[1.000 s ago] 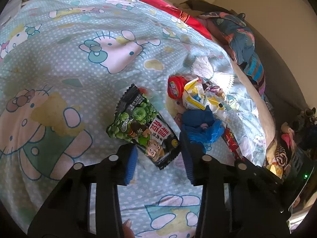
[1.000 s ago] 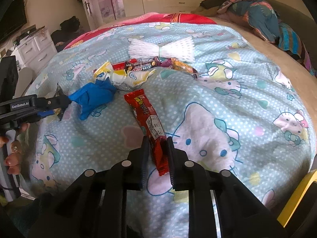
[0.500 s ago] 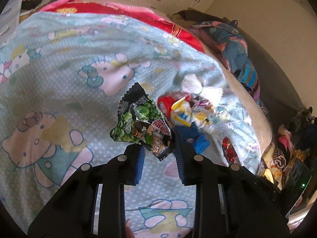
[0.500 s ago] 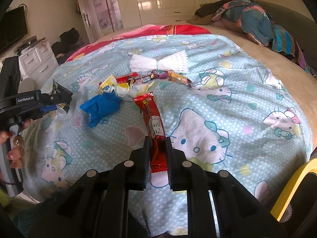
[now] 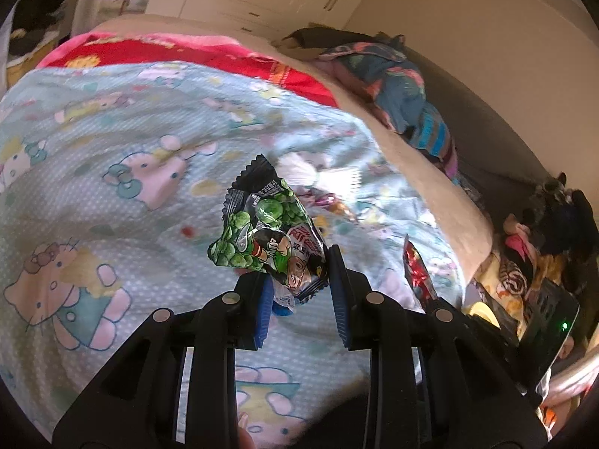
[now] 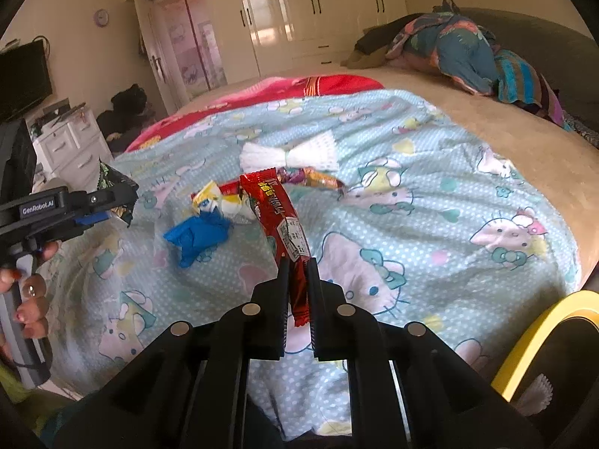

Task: Collect trash
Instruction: 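Carry the green packet and red wrapper over the yellow bin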

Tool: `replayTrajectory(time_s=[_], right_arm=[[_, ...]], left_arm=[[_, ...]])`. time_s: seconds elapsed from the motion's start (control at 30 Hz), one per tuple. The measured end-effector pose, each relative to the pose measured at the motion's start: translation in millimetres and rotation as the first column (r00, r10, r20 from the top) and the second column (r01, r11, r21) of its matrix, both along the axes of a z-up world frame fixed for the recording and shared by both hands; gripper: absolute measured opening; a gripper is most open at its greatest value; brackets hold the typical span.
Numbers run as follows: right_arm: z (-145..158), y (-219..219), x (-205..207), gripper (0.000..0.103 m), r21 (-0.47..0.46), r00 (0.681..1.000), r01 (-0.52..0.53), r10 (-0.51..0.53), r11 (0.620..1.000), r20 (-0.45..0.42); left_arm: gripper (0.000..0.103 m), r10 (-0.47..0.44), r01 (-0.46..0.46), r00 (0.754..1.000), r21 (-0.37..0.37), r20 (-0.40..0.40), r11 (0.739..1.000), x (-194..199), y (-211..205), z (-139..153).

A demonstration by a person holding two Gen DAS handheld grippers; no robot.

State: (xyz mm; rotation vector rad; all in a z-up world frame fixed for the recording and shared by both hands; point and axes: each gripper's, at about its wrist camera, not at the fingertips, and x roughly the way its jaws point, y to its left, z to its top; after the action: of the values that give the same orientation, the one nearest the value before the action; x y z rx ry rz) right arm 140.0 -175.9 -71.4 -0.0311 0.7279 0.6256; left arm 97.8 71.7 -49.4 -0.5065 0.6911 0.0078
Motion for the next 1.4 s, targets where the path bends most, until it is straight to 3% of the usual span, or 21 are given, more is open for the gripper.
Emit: replayTrajectory(time_s=[0.63, 1.4], right_arm=[[30, -56, -16, 0.009, 0.063, 0.991, 0.116, -0.120, 0.991, 0.058], [43, -136, -31, 0.009, 0.098, 0.950, 0.293, -0.301, 0.951, 0.080]], left_arm=[[0.021, -0.216, 0.211, 0.974, 0.077, 0.065, 0.975, -8, -73, 24], [0.021, -0.378, 0.365, 0.922, 0.137, 0.082, 0.921, -13, -133, 33]])
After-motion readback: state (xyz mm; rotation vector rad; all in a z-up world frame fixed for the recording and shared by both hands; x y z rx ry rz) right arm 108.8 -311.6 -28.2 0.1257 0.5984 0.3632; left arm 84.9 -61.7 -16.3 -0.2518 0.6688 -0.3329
